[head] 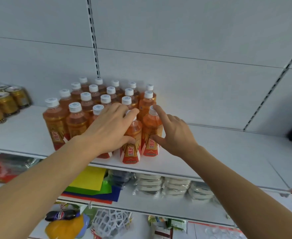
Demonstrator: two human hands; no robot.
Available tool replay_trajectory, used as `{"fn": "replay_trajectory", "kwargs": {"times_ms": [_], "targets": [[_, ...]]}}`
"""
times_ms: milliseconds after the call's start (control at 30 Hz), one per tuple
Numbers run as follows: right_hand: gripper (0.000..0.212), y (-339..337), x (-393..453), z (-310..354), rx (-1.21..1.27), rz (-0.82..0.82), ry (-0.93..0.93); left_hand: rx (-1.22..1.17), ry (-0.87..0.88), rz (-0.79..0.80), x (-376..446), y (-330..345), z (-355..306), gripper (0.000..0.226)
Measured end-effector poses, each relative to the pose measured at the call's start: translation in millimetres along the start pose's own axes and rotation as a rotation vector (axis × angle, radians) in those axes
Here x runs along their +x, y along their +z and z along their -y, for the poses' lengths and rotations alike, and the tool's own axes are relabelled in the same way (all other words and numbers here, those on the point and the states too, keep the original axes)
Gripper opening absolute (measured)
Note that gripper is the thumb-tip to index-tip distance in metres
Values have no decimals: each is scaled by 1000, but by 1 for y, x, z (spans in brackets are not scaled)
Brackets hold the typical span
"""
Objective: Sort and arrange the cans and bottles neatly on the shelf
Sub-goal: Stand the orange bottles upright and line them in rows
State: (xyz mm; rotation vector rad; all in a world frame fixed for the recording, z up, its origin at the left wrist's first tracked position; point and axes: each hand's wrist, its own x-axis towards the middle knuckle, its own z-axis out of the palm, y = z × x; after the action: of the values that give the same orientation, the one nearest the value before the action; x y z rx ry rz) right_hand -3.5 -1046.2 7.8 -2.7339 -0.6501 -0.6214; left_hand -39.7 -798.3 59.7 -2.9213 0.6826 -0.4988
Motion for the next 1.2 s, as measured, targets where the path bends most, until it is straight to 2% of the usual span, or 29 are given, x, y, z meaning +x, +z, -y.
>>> {"fn": "replay_trajectory", "kwargs": {"times_ms": [300, 600, 867, 1200], "targets": [[101, 13, 31, 10, -54, 4, 44, 121, 39, -77, 1, 4, 28, 100], [100, 23, 39, 6, -48, -18, 7, 120, 44, -18, 2, -2, 32, 101], [123, 28, 30, 0, -68, -21, 20, 136, -4, 11, -1, -2, 25, 105], [116, 42, 22, 3, -21, -52, 56, 179, 19, -27, 0, -2, 26, 105]]}}
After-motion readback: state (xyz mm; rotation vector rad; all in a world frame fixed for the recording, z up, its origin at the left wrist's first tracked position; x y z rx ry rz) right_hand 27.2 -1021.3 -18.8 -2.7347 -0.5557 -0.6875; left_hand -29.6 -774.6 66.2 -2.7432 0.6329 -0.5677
